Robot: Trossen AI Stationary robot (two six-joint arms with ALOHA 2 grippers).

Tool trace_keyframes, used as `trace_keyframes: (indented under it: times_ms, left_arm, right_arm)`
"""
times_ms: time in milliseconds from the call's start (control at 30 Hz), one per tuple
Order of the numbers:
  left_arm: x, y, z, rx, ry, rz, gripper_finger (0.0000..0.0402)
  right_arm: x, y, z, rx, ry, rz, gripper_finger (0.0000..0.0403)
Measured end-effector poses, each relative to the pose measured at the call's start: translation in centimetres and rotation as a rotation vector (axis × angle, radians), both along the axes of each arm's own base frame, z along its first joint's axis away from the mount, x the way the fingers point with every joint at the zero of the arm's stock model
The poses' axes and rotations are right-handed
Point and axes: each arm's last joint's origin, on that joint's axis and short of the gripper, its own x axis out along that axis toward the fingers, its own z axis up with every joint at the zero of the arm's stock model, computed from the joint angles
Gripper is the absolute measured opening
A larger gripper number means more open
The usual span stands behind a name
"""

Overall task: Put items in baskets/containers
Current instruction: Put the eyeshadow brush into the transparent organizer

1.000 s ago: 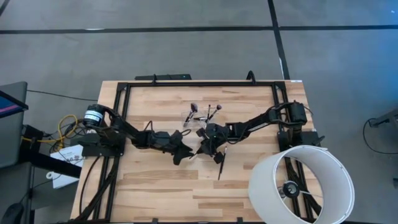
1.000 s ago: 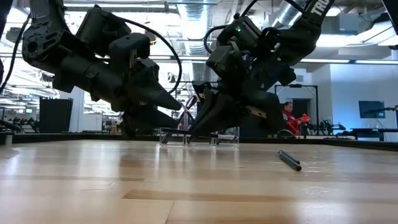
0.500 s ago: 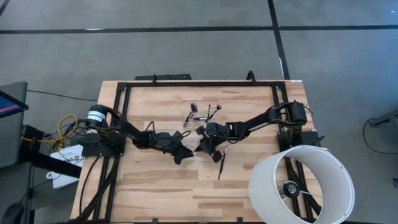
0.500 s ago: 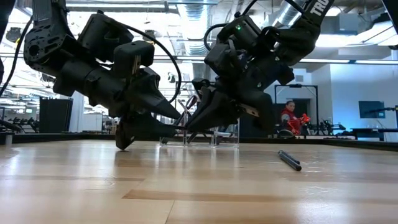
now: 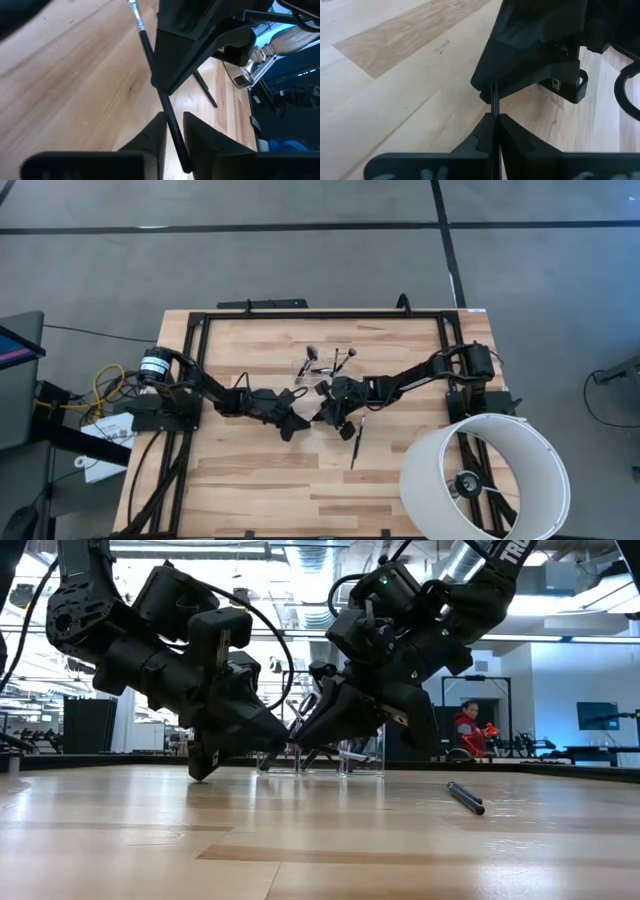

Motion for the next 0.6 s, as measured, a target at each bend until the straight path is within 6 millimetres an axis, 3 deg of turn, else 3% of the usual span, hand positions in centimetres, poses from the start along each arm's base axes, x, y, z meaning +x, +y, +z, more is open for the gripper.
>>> trace_keyframes:
  times_ms: [233,400,600]
  left_arm:
    - [-0.1,0.0,-0.1,0.012,0.005,0.000,0.0027]
    - [0.0,0.0,-0.1,0.051,-0.004,-0.009,0.0022]
    - [-0.1,0.1,-0.1,0.103,-0.010,-0.003,0.0021]
  right_arm:
    - [0.0,0.1,0.1,0.018,0.004,-0.005,0.0012]
    - [-0.1,0.1,0.7,0.054,0.002,-0.047,0.0045]
    - [-0.4,0.5,4.2,0.104,-0.080,-0.175,0.0091]
